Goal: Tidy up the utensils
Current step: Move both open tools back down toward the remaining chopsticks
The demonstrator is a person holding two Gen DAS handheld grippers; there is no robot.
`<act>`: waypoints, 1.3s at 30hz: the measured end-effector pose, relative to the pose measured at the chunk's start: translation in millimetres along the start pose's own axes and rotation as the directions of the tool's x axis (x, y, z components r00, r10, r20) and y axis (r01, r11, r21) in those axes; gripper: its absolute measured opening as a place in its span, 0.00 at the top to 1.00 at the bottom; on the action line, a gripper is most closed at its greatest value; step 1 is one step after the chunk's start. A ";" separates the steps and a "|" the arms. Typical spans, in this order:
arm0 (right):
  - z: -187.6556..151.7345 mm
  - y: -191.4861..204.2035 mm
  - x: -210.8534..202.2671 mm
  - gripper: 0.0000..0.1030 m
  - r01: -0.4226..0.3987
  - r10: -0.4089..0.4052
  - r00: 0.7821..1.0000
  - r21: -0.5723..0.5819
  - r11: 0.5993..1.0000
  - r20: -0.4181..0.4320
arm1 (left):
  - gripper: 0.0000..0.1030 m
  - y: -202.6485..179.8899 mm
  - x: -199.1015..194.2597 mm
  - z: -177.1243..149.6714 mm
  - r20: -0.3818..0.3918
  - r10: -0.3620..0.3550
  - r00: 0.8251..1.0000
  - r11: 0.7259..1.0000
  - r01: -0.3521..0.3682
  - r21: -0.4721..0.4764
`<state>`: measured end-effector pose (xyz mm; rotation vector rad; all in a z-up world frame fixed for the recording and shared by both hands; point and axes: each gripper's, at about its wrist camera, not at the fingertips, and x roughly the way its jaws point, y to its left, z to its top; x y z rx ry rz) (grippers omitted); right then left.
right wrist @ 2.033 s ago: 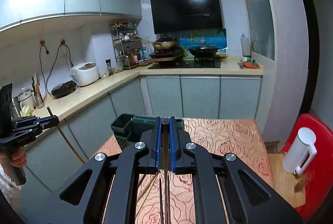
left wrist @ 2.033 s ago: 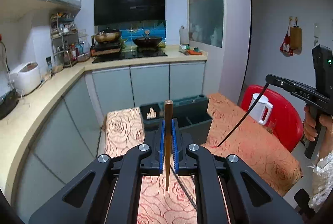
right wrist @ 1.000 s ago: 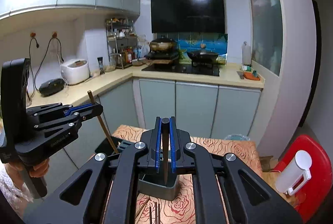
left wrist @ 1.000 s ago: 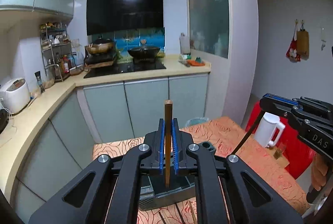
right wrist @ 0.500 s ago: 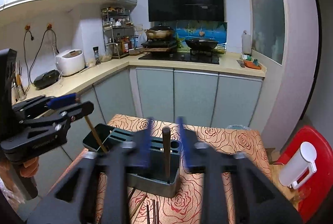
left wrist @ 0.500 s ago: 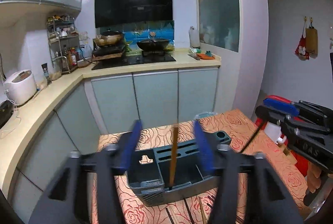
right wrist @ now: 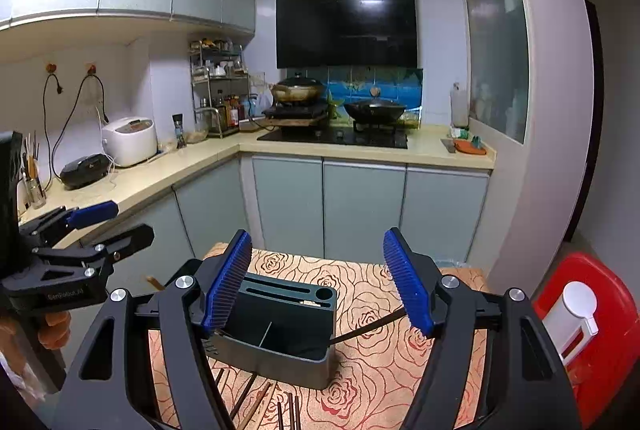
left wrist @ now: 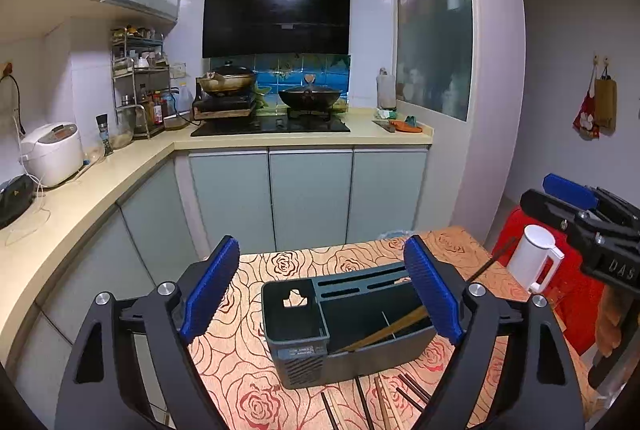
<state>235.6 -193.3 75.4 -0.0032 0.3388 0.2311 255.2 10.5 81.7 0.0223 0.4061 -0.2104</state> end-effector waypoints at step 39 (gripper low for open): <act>-164.8 -8.8 -91.5 0.21 0.108 -0.108 0.993 -0.003 0.994 -0.052 | 0.13 3.1 -91.4 -173.0 -0.094 0.089 0.992 0.996 -0.089 0.009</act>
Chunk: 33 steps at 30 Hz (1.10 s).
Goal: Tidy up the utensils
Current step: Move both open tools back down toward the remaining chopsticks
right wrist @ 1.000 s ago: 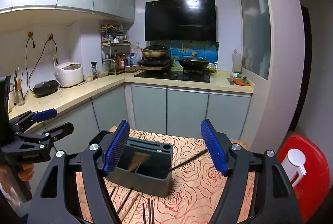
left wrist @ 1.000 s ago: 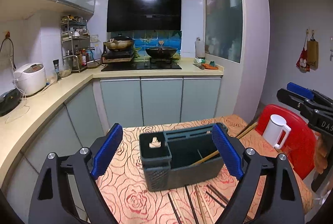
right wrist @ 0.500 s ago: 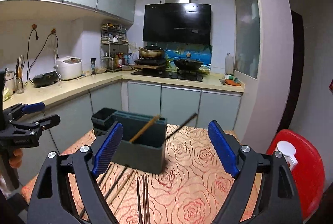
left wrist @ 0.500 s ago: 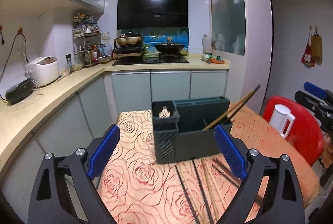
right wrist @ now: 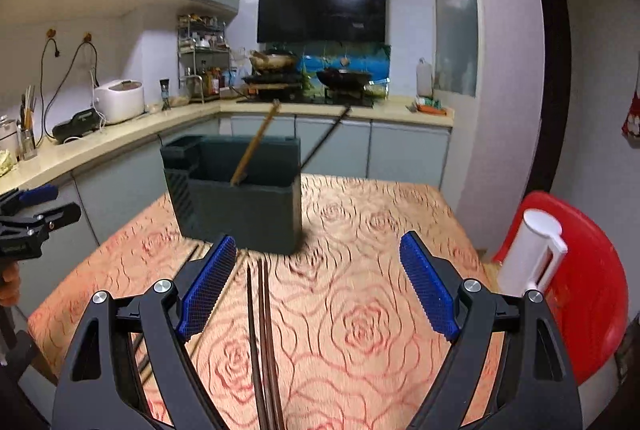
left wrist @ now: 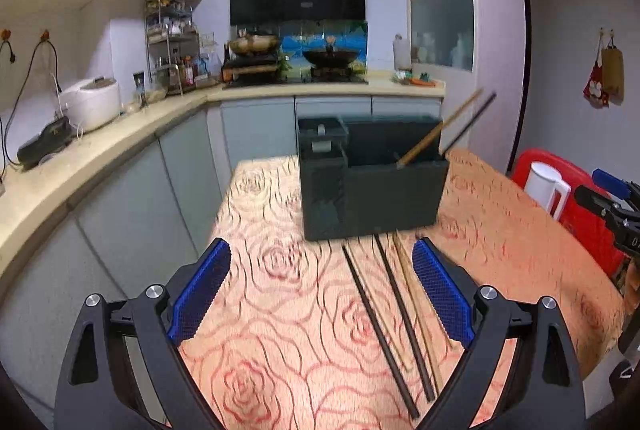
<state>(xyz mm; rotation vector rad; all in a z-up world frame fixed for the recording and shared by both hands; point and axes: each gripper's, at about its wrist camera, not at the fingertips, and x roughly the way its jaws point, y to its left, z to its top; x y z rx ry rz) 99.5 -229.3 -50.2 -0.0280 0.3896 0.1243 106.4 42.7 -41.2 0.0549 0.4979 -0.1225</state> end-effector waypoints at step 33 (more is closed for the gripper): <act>-66.6 -9.7 -8.8 0.21 0.034 -0.031 0.992 0.019 0.999 -0.123 | 0.14 -42.0 36.5 -114.2 -0.261 -0.053 0.964 0.995 0.073 0.067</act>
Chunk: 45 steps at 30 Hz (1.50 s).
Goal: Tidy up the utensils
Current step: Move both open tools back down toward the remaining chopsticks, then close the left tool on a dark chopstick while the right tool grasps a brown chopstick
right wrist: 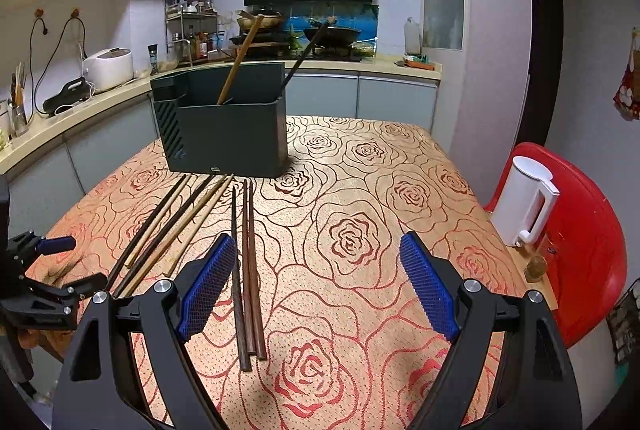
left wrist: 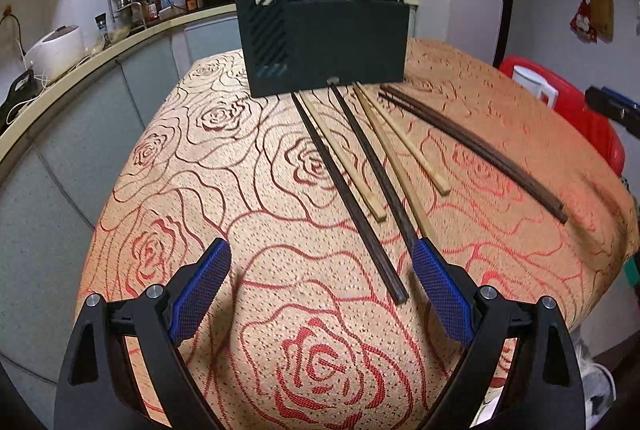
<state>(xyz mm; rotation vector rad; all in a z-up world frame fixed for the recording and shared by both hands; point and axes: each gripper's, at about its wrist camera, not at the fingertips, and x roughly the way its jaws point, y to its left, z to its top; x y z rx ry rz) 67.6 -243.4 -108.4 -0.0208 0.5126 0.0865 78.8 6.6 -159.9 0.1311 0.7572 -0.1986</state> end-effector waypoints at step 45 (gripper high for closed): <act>-56.1 -1.7 39.7 0.63 -0.068 0.040 0.972 -0.113 0.991 -0.230 | 0.32 18.9 3.7 -9.4 -0.037 0.013 0.999 0.999 -0.015 -0.052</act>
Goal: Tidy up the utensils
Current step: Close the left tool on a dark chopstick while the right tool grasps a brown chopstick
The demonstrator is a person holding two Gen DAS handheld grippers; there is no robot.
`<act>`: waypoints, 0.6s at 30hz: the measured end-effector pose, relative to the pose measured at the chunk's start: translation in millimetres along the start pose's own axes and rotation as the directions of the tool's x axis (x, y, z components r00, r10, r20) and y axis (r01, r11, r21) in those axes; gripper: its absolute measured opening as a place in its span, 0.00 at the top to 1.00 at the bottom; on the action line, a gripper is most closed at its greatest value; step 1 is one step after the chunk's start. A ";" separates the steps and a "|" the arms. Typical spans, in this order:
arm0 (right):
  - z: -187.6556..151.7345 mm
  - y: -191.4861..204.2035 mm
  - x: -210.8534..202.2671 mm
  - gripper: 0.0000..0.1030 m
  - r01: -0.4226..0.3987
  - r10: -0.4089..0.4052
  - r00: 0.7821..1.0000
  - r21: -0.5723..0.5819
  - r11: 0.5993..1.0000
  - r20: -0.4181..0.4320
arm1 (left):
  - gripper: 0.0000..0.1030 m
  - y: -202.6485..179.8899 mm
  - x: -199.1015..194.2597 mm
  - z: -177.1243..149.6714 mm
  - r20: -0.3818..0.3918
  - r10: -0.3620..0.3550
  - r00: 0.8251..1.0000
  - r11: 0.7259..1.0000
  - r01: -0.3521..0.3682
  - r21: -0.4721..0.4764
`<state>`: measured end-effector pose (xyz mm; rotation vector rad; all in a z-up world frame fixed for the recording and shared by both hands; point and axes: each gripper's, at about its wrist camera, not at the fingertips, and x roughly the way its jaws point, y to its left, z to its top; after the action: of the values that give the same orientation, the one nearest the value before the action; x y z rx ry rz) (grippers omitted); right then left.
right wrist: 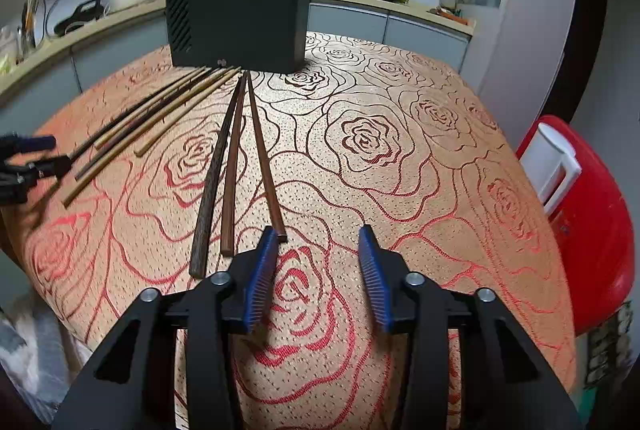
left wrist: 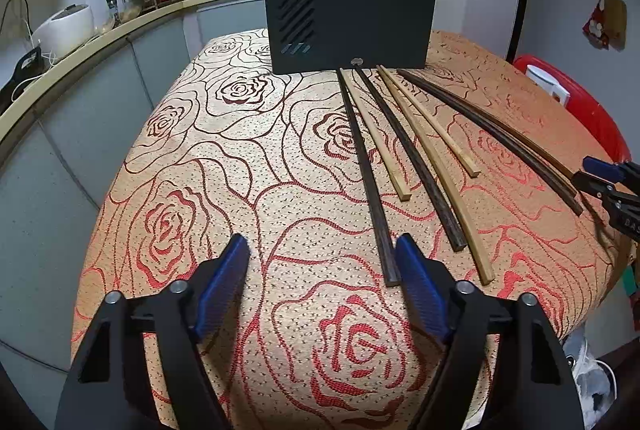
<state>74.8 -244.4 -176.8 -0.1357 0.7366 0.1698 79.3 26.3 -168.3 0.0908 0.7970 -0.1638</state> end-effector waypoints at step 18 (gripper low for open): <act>9.9 14.9 14.0 0.78 -0.102 0.101 0.994 0.015 0.995 0.044 | 0.70 -12.9 -1.7 -0.3 0.055 -0.066 0.996 0.998 0.066 0.009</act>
<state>88.5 -226.5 -180.0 -0.0776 0.7021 0.2623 75.6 13.8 -167.6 0.0669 0.7444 -0.2308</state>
